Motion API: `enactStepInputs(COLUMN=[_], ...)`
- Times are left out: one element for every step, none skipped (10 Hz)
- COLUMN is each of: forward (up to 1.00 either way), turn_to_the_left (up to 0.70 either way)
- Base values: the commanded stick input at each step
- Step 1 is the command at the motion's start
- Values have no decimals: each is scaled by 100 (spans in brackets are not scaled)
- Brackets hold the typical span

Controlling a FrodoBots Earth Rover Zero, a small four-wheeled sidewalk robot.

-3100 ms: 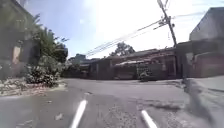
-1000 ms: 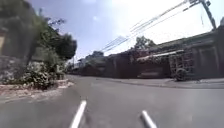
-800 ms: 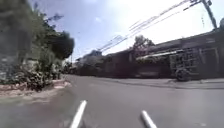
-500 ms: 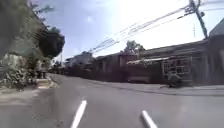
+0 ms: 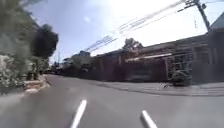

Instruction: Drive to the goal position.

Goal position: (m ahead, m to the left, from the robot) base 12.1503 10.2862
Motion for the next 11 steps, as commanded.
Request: enactStepInputs(forward=[100, 100, 100, 100, 100, 100, 100, 100, 100, 100, 100], turn_to_the_left=[34, 18, 5, 0, 0, 0, 0, 0, 0, 0, 0])
